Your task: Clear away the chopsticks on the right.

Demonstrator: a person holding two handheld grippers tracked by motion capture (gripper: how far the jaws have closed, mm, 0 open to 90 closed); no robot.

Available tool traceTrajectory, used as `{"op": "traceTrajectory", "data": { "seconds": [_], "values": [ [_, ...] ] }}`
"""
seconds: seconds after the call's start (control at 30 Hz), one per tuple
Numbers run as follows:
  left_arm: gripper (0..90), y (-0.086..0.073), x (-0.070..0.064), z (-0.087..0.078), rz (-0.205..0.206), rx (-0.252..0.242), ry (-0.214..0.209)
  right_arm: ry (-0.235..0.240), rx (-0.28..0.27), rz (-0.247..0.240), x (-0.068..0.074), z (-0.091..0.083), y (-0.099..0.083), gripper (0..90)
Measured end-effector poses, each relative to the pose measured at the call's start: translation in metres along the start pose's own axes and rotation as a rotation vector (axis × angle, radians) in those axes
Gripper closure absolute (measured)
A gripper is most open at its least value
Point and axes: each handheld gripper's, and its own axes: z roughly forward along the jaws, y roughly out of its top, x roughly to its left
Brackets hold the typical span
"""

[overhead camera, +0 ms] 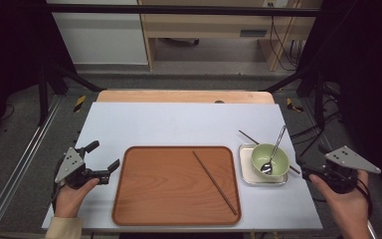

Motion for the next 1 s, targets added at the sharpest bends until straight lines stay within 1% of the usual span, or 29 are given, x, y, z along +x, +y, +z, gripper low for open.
{"op": "traceTrajectory", "data": {
  "seconds": [0.13, 0.17, 0.23, 0.27, 0.3, 0.4, 0.43, 0.47, 0.5, 0.53, 0.67, 0.7, 0.77, 0.8, 0.87, 0.93, 1.0],
  "values": [
    [1.9, 0.0, 0.0, 0.0, 0.003, 0.001, -0.001, 0.009, 0.044, 0.007, -0.011, 0.001, -0.02, 29.2],
    [1.9, 0.0, 0.0, 0.001, 0.0, 0.002, 0.0, 0.012, 0.053, 0.002, -0.013, 0.002, -0.025, 30.6],
    [1.9, -0.001, 0.0, 0.001, 0.006, 0.008, -0.002, 0.023, 0.084, 0.001, -0.017, 0.006, -0.036, 32.6],
    [1.9, -0.001, -0.001, 0.001, 0.001, 0.005, -0.002, 0.027, 0.098, 0.0, -0.019, 0.009, -0.04, 33.9],
    [1.9, -0.001, 0.0, 0.001, 0.008, 0.011, -0.004, 0.033, 0.106, -0.003, -0.02, 0.01, -0.043, 35.0],
    [1.9, -0.001, -0.001, 0.001, 0.001, 0.003, -0.003, 0.055, 0.13, 0.005, -0.025, 0.017, -0.053, 40.2],
    [1.9, -0.001, -0.001, 0.001, 0.002, 0.003, -0.003, 0.057, 0.136, -0.002, -0.027, 0.019, -0.057, 41.3],
    [1.9, -0.001, 0.0, 0.001, 0.007, 0.008, -0.003, 0.062, 0.14, 0.006, -0.028, 0.021, -0.06, 42.3],
    [1.9, -0.001, 0.0, 0.001, 0.004, 0.007, -0.002, 0.067, 0.142, 0.01, -0.029, 0.023, -0.063, 43.8],
    [1.9, -0.001, -0.001, 0.001, 0.003, 0.008, -0.003, 0.07, 0.149, 0.005, -0.031, 0.025, -0.067, 45.4],
    [1.9, -0.003, -0.002, 0.003, 0.004, 0.014, -0.007, 0.091, 0.174, 0.015, -0.035, 0.033, -0.077, 49.6],
    [1.9, -0.003, -0.002, 0.003, 0.01, 0.018, -0.007, 0.102, 0.179, 0.018, -0.035, 0.036, -0.078, 50.1],
    [2.0, -0.003, -0.002, 0.004, 0.013, 0.021, -0.01, 0.135, 0.196, 0.002, -0.034, 0.044, -0.082, 53.5],
    [2.0, -0.003, -0.003, 0.004, 0.01, 0.016, -0.009, 0.135, 0.196, 0.002, -0.034, 0.044, -0.082, 53.5],
    [2.0, -0.003, -0.002, 0.004, 0.006, 0.015, -0.008, 0.153, 0.211, -0.006, -0.033, 0.05, -0.083, 55.1],
    [2.1, -0.003, -0.001, 0.003, 0.011, 0.019, -0.007, 0.165, 0.229, -0.015, -0.032, 0.055, -0.084, 56.1],
    [2.1, -0.003, -0.001, 0.003, 0.005, 0.016, -0.006, 0.171, 0.243, -0.009, -0.031, 0.058, -0.085, 56.9]
  ]
}}
